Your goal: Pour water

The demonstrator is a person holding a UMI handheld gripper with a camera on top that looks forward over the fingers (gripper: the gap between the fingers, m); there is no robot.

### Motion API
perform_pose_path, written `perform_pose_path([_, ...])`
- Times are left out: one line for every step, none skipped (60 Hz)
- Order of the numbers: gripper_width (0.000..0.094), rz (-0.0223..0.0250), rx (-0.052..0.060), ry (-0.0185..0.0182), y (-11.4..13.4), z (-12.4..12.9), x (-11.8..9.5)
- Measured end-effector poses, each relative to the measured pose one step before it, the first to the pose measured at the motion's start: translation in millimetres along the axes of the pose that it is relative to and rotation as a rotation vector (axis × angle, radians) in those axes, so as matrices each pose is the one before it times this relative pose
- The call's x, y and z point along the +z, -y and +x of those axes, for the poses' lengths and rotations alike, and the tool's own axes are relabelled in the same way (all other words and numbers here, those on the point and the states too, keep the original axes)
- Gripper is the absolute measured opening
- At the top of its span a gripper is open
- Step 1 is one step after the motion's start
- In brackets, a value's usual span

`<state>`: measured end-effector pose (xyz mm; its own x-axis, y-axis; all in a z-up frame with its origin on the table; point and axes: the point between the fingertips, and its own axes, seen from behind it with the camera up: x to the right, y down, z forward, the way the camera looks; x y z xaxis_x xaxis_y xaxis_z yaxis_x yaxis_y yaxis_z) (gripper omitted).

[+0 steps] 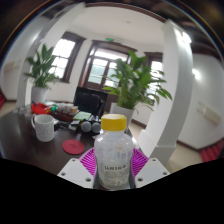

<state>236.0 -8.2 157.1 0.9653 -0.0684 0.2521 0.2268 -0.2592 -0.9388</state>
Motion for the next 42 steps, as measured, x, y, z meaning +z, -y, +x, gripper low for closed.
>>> perform_pose_path([0.041, -0.00368, -0.0371, 0.00237, 3.09, -4.37, 2.87])
perform_pose_path([0.0411, -0.00169, -0.0354, 0.00402, 4.33, -4.32, 3.21])
perform_pose_path([0.041, 0.00197, -0.0332, 0.00464, 4.3, -4.67, 3.76])
perform_pose_path([0.041, 0.0041, -0.0327, 0.0033, 5.24, -4.64, 4.17])
perform_pose_path([0.0409, 0.00387, -0.0356, 0.00171, 4.68, -3.94, 3.92])
perform_pose_path([0.0408, 0.00248, -0.0392, -0.00059, 4.89, -3.31, 4.23])
perform_pose_path([0.0409, 0.00152, -0.0409, 0.00044, 6.22, -4.12, 6.81])
perform_pose_path([0.0409, -0.00257, -0.0399, 0.00664, 10.96, 5.19, -7.2])
perform_pose_path([0.0408, 0.00005, -0.0553, -0.01539, -4.55, -6.78, 16.18])
perform_pose_path([0.0409, 0.00053, -0.0459, -0.00102, 4.55, -2.49, 3.36])
perform_pose_path([0.0409, 0.00112, -0.0452, -0.00065, 5.04, -2.18, 4.15])
perform_pose_path([0.041, 0.00014, -0.045, -0.00108, 4.92, -2.6, 4.14])
perform_pose_path([0.041, -0.00206, -0.0453, -0.00155, 3.85, -1.66, 3.94])
perform_pose_path([0.0413, -0.00265, -0.0462, -0.00392, 3.29, -0.74, 4.03])
perform_pose_path([0.0411, 0.0012, -0.0426, 0.00961, 4.2, 7.26, -4.75])
perform_pose_path([0.041, -0.00475, -0.0573, -0.02018, -2.48, -8.46, 15.44])
perform_pose_path([0.0413, -0.00162, -0.0482, -0.00531, 2.27, -0.1, 4.46])
perform_pose_path([0.0412, -0.00138, -0.0479, -0.00468, 2.86, -0.37, 3.54])
perform_pose_path([0.041, -0.00039, -0.0473, -0.00493, 2.02, -0.34, 4.04])
perform_pose_path([0.0409, 0.00125, -0.0449, -0.00633, 2.19, 0.28, 3.75])
perform_pose_path([0.041, 0.00255, -0.0414, -0.0088, 2.26, 0.45, 3.96])
perform_pose_path([0.0409, 0.00269, -0.0418, -0.00973, 2.16, 0.99, 3.77])
perform_pose_path([0.0409, 0.00192, -0.045, -0.00779, 1.16, 0.35, 3.55])
perform_pose_path([0.0411, 0.00734, -0.0475, -0.00509, -4.21, 0.32, 4.44])
perform_pose_path([0.0411, 0.01115, -0.0382, 0.00284, 4.92, 3.53, -14.91])
perform_pose_path([0.041, 0.00823, -0.0495, -0.02003, 1.46, -7.1, 16.1])
perform_pose_path([0.041, 0.01075, -0.0407, -0.00752, 2.43, -0.58, 2.05])
perform_pose_path([0.041, 0.00818, -0.0428, -0.0061, 2.39, -0.7, 1.26])
perform_pose_path([0.0411, 0.00508, -0.0443, -0.00655, 0.89, -0.55, 1.16])
perform_pose_path([0.041, 0.00347, -0.0436, -0.00757, -0.08, -0.87, 0.51])
perform_pose_path([0.0409, 0.00439, -0.0414, -0.00723, 0.1, -1.29, 1.15])
perform_pose_path([0.0408, 0.01045, -0.0294, 0.00468, -0.01, 6.7, -13.08])
perform_pose_path([0.041, 0.00344, -0.0456, -0.01673, 1.72, -7.94, 14.14])
perform_pose_path([0.041, 0.00787, -0.0311, -0.00788, 2.9, -0.76, 1.1])
perform_pose_path([0.041, 0.01323, -0.0181, 0.00194, 0.7, 6.83, -14.41])
perform_pose_path([0.041, 0.00971, -0.0295, -0.00586, -4.04, -1.93, 8.21])
perform_pose_path([0.041, 0.00522, -0.0306, -0.00844, -0.34, -1.0, 0.07])
perform_pose_path([0.041, 0.00598, -0.0371, -0.01671, -0.12, -5.52, 9.83])
perform_pose_path([0.041, 0.00672, -0.0295, -0.01076, -0.14, -1.14, -0.09])
perform_pose_path([0.0409, 0.00686, -0.0315, -0.01205, 0.56, 0.27, -1.16])
perform_pose_path([0.0408, 0.00638, -0.033, -0.01264, 0.33, 0.72, -0.66])
perform_pose_path([0.0407, 0.00565, -0.0332, -0.01352, -0.07, -0.29, -0.6])
